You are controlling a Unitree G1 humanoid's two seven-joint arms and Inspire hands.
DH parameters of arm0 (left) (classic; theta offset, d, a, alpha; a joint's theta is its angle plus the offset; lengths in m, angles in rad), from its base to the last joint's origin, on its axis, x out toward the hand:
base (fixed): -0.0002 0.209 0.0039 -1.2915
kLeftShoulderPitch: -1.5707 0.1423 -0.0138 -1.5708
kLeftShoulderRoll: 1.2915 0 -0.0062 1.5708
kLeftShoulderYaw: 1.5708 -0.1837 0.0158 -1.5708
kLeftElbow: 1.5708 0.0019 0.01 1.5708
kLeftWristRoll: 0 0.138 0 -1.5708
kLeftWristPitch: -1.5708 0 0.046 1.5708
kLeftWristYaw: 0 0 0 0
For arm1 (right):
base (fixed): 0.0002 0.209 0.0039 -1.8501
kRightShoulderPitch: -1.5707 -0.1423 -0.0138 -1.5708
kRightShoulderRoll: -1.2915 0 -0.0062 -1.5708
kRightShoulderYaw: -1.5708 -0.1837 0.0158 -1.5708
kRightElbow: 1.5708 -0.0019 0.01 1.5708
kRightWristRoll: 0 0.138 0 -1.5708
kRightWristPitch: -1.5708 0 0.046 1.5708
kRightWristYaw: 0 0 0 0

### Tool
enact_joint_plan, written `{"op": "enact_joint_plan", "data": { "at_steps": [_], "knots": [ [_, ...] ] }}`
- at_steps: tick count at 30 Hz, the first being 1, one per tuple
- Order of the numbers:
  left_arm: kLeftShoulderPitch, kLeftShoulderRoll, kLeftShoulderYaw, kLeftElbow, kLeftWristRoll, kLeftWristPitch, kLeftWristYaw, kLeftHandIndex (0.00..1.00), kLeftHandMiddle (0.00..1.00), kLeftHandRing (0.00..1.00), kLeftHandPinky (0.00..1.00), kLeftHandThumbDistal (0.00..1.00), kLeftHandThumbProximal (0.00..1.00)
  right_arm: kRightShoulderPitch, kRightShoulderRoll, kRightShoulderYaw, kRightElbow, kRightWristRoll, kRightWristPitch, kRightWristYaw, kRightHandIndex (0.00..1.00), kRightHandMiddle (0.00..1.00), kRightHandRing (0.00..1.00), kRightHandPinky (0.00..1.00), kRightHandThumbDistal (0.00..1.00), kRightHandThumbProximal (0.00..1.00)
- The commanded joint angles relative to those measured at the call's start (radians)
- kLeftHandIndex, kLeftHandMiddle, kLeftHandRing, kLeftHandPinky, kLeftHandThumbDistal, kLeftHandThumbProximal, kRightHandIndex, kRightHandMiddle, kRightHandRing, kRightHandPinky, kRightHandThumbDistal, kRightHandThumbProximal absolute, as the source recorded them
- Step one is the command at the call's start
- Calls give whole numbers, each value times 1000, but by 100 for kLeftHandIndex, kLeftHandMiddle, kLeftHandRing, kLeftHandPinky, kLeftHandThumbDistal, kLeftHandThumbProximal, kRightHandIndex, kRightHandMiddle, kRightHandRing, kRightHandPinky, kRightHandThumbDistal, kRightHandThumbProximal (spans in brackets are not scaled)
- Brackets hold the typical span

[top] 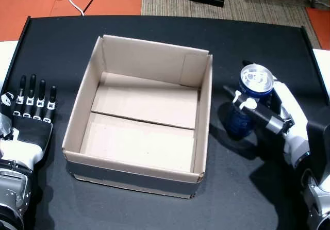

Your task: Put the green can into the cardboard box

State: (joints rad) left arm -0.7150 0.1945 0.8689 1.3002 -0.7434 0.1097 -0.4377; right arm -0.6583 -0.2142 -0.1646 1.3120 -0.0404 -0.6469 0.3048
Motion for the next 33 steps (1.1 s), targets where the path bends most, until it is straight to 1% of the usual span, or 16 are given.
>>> {"op": "enact_joint_plan", "data": {
  "at_steps": [1,5,7,8,9,11,14,15,16,17,21,24,26,29,31,33],
  "knots": [
    [75,-14,0,42,14,12,72,51,49,58,71,0,54,-5,10,-10,10,14,14,5,87,86,89,96,98,47],
    [75,-14,-4,41,20,10,64,53,51,59,74,0,56,-6,12,-14,9,6,17,-4,84,83,86,94,94,51],
    [75,-16,-5,40,20,7,63,53,51,60,72,0,55,-7,13,-15,9,4,16,-19,79,79,81,90,71,47],
    [74,-17,-5,40,20,6,64,53,51,60,71,0,54,-7,13,-17,10,4,15,-25,77,78,80,89,66,45],
    [73,-18,-4,40,19,3,68,53,51,60,70,0,53,-7,15,-21,10,8,17,-32,75,75,78,87,62,41],
    [69,-20,-1,39,15,2,75,53,51,60,71,0,51,-9,21,-31,11,16,24,-52,68,68,71,80,62,35],
    [70,-19,-2,41,19,0,73,53,51,59,71,0,51,-13,34,-54,13,36,38,-59,58,60,65,72,57,18],
    [70,-18,-2,41,19,2,71,53,51,59,71,0,51,-15,38,-60,14,40,44,-61,54,58,62,68,53,8],
    [70,-18,-2,41,19,3,68,53,51,59,71,0,51,-16,40,-63,14,42,49,-63,53,57,61,66,51,2],
    [70,-18,-3,40,19,4,64,54,51,60,72,0,54,-17,42,-63,14,41,51,-69,52,55,58,62,44,0],
    [68,-16,-3,41,19,6,69,53,50,58,72,0,54,-22,48,-68,14,45,59,-69,44,47,48,51,30,0],
    [66,-18,-2,41,19,3,76,52,50,58,73,0,55,-19,46,-71,12,47,49,-67,42,43,44,47,10,0],
    [64,-18,-2,41,19,2,80,52,50,58,73,0,55,-17,44,-72,12,46,48,-70,41,42,41,46,1,0],
    [66,-18,-1,41,17,1,69,53,51,60,74,0,55,-11,39,-64,11,32,30,-89,37,38,38,43,0,14],
    [66,-16,4,41,12,8,66,53,52,62,75,0,54,-9,36,-64,11,33,26,-88,28,31,33,39,0,26],
    [66,-16,3,42,15,7,65,53,51,61,75,0,55,-9,32,-63,11,33,26,-84,18,23,28,35,0,34]
  ]
}}
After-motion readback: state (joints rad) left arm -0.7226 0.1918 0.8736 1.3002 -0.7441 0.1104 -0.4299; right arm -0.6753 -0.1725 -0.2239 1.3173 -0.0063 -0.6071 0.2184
